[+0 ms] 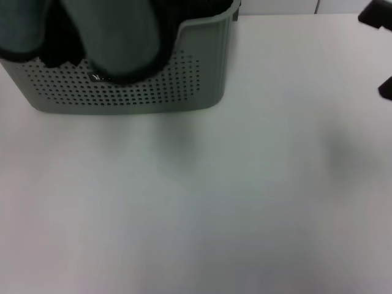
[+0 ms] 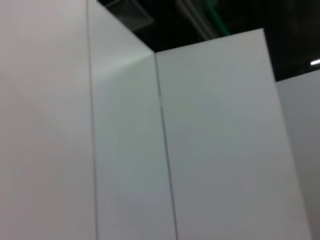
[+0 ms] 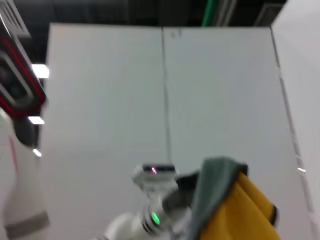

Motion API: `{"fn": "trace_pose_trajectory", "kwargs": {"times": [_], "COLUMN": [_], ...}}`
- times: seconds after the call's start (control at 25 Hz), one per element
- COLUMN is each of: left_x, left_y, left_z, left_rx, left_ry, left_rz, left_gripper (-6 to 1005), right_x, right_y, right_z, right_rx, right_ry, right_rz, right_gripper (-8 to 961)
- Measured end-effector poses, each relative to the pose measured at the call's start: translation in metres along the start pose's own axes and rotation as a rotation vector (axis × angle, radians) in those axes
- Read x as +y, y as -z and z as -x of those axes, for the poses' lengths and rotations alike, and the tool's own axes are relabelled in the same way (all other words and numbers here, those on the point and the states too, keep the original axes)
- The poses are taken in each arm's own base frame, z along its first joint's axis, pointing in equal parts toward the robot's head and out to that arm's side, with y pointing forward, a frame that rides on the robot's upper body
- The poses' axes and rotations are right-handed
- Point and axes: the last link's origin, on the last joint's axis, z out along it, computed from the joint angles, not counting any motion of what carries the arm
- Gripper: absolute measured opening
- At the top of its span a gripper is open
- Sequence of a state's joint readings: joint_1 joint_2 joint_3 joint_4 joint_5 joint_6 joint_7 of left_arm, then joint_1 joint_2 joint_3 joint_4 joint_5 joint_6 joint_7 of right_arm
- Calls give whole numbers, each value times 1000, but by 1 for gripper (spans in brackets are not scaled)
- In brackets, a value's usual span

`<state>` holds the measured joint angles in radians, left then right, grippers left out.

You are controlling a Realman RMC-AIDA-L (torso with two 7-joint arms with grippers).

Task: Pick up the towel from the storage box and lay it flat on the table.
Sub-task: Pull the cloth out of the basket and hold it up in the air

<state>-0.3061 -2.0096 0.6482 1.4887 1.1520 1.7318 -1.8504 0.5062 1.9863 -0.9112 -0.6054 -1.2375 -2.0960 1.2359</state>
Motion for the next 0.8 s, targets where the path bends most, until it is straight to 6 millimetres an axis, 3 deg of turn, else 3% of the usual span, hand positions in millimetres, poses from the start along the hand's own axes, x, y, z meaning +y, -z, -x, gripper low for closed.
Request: {"fn": "trace_pose_trajectory", "kwargs": {"times": [0.2, 0.36, 0.56, 0.8], "left_x": [18, 27, 26, 18], "left_y": [1, 0, -5, -12], "left_z": [8, 19, 28, 40], "left_rx": [22, 16, 16, 27], "left_ry": [-22, -54, -68, -97], "left_rz": [6, 9, 8, -18], "left_gripper": [53, 55, 58, 61], "right_x": [-5, -13, -19, -18], "right_y": [-22, -44, -71, -83], "right_z": [1, -14, -34, -42], "right_rx": [-49, -56, -29, 6], "right_ry": [-130, -269, -429, -534], "right_rz": [90, 114, 145, 180], "right_gripper": [823, 821, 819, 816]}}
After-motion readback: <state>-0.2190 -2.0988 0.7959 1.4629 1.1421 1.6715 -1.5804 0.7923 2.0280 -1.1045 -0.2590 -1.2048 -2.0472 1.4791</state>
